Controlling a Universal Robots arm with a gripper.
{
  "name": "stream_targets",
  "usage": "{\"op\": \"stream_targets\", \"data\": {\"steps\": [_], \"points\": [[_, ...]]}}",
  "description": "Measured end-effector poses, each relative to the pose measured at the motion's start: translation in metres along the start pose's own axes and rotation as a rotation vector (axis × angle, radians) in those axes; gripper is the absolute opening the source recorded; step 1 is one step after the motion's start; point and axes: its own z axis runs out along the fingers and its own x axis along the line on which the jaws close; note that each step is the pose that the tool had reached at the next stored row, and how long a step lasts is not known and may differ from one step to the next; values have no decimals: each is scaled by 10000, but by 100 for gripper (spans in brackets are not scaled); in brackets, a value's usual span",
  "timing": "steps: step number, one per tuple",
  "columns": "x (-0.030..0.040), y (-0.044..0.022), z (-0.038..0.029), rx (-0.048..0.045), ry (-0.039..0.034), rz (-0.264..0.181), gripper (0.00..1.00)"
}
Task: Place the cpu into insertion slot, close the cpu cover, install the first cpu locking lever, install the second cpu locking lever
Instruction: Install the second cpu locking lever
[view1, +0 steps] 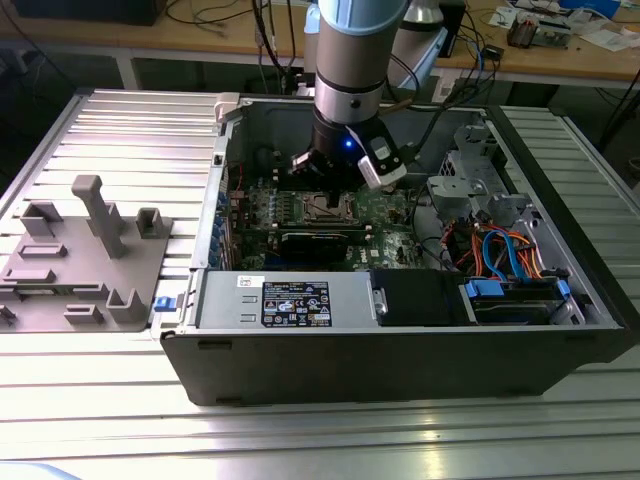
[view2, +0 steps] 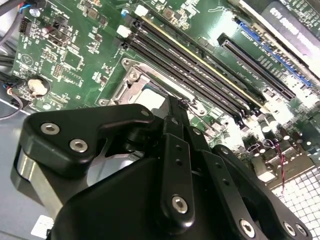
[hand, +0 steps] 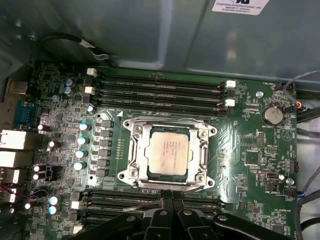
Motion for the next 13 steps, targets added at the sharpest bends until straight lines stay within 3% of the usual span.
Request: {"op": "stream_targets", "data": {"steps": [13], "points": [[176, -47, 12, 118, 8, -3, 11]]}}
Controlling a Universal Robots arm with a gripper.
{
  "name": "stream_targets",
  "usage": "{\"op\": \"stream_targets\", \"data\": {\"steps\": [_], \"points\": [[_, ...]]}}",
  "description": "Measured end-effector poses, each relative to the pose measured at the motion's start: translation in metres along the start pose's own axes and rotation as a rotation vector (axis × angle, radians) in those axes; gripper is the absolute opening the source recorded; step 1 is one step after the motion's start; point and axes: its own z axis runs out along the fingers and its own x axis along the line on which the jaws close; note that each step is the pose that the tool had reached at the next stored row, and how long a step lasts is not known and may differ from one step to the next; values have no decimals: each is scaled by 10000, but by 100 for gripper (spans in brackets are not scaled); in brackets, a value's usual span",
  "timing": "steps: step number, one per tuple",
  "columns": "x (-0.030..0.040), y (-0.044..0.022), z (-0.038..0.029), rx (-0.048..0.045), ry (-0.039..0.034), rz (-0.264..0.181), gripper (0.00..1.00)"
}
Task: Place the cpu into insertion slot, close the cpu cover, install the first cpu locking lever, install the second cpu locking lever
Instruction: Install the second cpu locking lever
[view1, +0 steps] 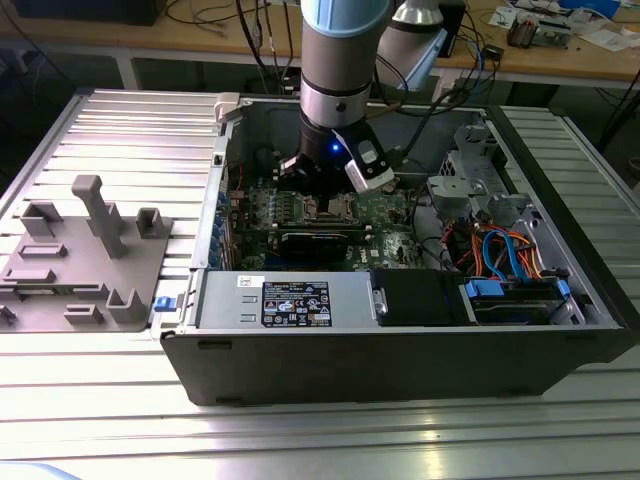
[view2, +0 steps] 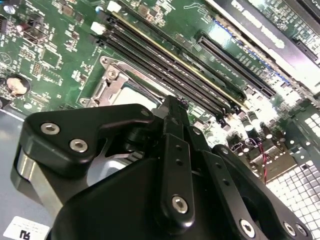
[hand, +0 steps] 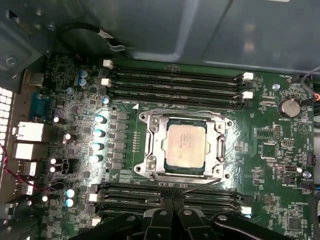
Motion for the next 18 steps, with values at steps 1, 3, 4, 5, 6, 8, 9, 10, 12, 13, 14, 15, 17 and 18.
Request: {"op": "stream_targets", "data": {"steps": [1, 3, 4, 5, 6, 8, 9, 10, 12, 13, 14, 15, 17, 18], "points": [[16, 0, 3, 2, 1, 0, 11], [53, 1, 15, 3, 1, 1, 11], [64, 1, 20, 2, 1, 1, 11], [79, -2, 27, 3, 1, 1, 11], [93, -9, 40, 5, 0, 1, 11], [112, -12, 63, 12, 2, 0, 11], [127, -15, 99, 13, 2, 1, 11], [132, -17, 116, 14, 2, 1, 11], [142, -20, 156, 14, 3, 0, 11], [147, -22, 173, 14, 2, 0, 11], [157, -24, 197, 14, 2, 0, 11], [166, -25, 215, 14, 3, 0, 11], [192, -27, 252, 13, 2, -1, 11], [214, -26, 272, 13, 2, -1, 11]]}}
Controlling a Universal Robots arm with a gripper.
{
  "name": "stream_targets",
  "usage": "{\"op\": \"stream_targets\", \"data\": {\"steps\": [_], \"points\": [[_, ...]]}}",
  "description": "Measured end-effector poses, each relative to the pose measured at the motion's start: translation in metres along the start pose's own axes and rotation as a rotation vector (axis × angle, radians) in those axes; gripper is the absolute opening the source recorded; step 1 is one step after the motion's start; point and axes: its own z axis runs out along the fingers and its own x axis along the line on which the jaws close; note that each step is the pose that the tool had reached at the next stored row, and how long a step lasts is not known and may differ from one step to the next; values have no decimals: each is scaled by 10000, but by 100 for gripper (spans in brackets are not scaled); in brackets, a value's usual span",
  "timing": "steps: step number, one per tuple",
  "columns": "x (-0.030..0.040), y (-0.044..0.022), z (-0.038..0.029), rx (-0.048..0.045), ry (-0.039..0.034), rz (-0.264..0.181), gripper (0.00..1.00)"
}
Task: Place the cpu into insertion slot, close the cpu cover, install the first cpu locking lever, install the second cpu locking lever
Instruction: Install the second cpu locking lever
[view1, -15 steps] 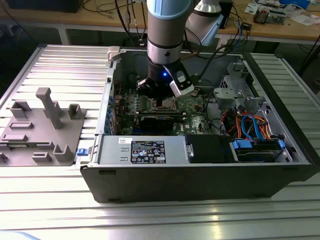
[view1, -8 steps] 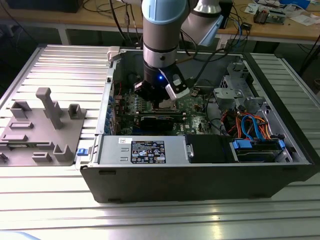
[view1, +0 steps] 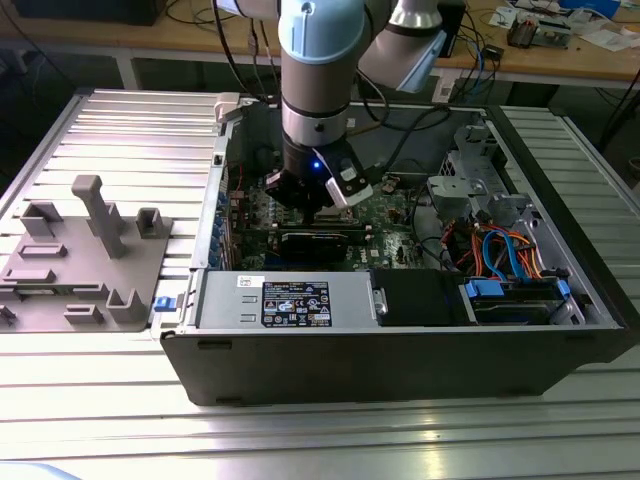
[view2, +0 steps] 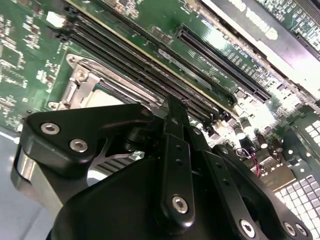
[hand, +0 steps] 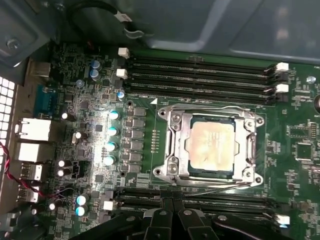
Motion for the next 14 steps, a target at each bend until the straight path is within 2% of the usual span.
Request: {"op": "stream_targets", "data": {"steps": [3, 14], "points": [[34, 6, 41, 0, 2, -5, 11], [72, 132, 172, 1, 23, -176, 11]]}}
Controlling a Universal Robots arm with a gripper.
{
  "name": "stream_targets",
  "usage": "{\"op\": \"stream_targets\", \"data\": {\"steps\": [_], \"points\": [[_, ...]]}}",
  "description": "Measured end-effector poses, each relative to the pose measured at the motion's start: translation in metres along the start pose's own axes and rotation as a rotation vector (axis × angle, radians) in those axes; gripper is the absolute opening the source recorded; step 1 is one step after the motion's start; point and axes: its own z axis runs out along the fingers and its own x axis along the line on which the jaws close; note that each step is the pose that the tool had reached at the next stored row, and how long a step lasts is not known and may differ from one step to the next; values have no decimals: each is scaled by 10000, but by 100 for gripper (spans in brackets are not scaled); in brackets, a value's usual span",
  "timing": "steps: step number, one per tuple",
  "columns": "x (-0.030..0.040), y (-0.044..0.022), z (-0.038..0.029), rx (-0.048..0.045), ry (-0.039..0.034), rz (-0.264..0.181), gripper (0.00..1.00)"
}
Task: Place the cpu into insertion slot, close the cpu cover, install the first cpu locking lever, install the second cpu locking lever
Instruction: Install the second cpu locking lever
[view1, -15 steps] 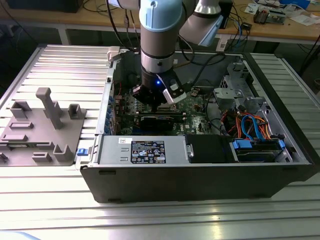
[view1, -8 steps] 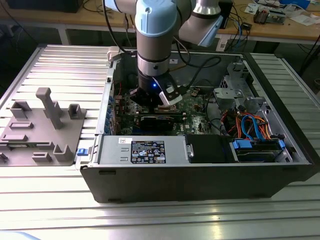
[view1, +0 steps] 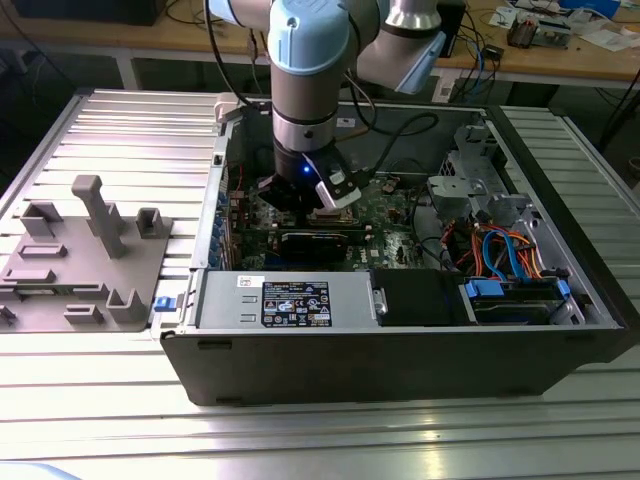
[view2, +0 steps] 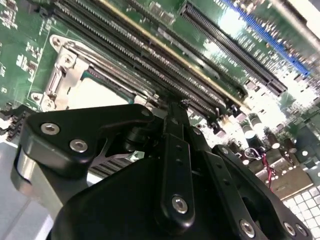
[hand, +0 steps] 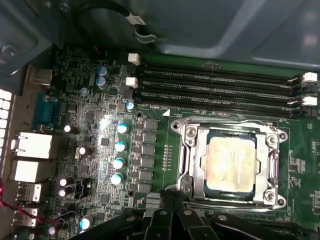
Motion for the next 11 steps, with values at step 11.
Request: {"op": "stream_targets", "data": {"steps": [11], "points": [[-17, 45, -87, -8, -22, -194, 11]]}}
